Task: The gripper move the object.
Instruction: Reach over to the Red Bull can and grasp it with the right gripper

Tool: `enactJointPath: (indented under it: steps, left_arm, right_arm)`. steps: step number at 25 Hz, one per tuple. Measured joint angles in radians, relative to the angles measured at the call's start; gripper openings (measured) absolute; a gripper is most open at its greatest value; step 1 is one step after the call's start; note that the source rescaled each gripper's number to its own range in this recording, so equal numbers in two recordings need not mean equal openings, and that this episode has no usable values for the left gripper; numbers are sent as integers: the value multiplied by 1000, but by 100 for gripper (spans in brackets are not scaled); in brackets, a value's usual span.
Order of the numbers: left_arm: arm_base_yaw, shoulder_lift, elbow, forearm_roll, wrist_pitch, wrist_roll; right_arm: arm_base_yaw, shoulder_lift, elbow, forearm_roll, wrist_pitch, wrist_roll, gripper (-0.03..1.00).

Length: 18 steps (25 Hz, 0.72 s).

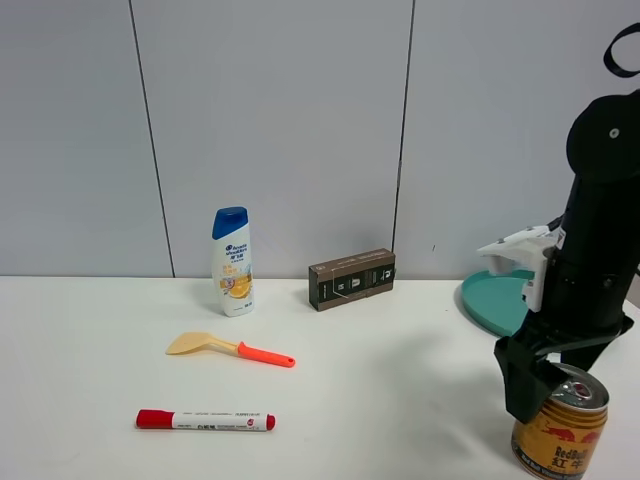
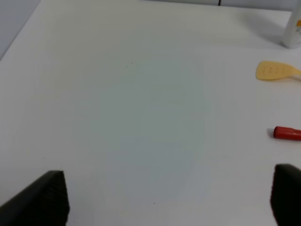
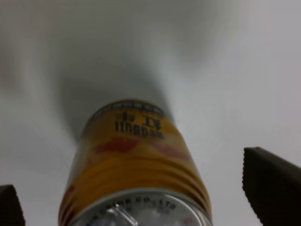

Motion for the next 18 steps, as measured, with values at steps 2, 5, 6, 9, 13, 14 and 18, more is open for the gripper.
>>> enactJointPath:
  steps: [2, 5, 6, 9, 13, 14, 18]
  left_arm:
    - [0, 0, 0, 0, 0, 0]
    - [0, 0, 0, 0, 0, 0]
    - [0, 0, 0, 0, 0, 0]
    - [0, 0, 0, 0, 0, 0]
    - [0, 0, 0, 0, 0, 0]
    - [0, 0, 0, 0, 0, 0]
    - [0, 0, 0, 0, 0, 0]
  right_arm:
    - [0, 19, 0, 0, -6, 0, 81]
    - [0, 38, 0, 0, -3, 0, 81]
    - [0, 40, 0, 0, 4, 0, 81]
    - [0, 42, 0, 0, 12, 0, 81]
    - [0, 42, 0, 0, 20, 0, 81]
    - [0, 42, 0, 0, 28, 0, 81]
    - [0, 42, 0, 0, 39, 0, 81]
